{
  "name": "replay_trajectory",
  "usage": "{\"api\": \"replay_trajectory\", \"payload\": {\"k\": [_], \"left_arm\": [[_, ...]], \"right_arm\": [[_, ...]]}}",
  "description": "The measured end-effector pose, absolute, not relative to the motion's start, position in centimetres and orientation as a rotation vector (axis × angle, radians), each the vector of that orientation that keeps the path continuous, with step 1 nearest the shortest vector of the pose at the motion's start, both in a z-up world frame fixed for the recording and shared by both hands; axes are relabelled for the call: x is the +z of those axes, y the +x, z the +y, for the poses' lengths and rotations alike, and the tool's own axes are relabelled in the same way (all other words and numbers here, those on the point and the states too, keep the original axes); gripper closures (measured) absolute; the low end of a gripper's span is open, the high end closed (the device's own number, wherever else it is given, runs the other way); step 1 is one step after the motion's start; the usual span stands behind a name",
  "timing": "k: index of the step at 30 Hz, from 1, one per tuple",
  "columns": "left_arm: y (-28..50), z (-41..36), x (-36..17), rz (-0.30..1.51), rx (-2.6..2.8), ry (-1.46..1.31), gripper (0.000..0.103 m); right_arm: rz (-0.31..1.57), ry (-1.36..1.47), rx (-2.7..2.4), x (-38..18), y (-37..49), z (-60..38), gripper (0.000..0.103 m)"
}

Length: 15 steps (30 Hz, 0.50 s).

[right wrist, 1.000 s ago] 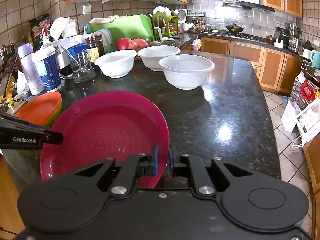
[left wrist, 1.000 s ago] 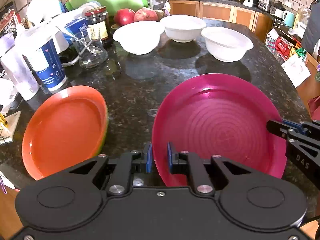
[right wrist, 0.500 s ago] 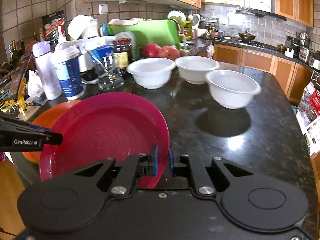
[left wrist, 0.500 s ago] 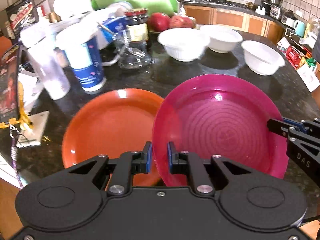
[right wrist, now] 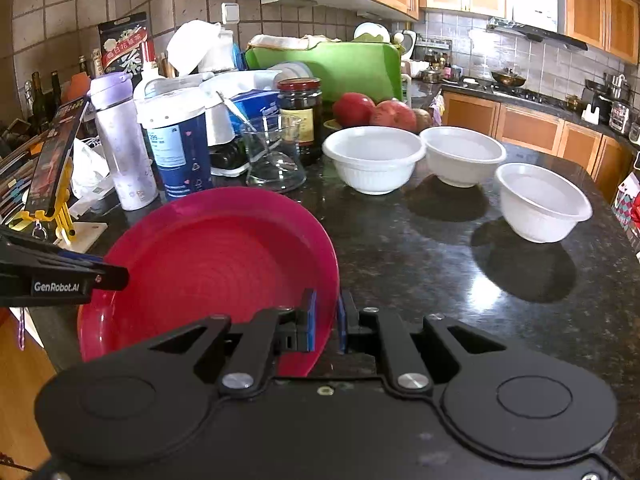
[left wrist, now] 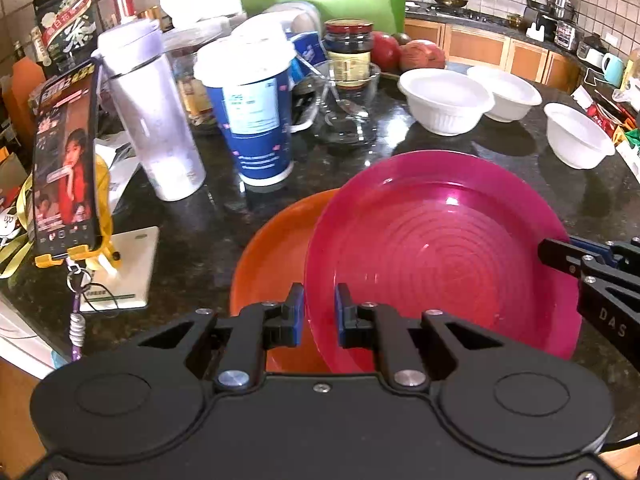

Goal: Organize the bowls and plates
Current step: 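Lower the magenta plate onto the orange plate and open the left tool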

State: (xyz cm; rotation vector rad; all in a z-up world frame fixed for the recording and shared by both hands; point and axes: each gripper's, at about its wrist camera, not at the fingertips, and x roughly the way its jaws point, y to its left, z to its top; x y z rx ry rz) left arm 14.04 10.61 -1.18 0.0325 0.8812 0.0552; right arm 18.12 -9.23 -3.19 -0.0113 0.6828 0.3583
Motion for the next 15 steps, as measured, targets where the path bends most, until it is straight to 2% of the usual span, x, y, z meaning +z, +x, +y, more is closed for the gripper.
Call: {"api": "replay_trajectory", "payload": {"k": [15], "left_arm": [[15.7,14.7,-2.0,0.908,0.023,0.047,0.083]], "right_arm": [[0.701,0.004,0.301,-3.9,18.3,-4.8,0.090]]}}
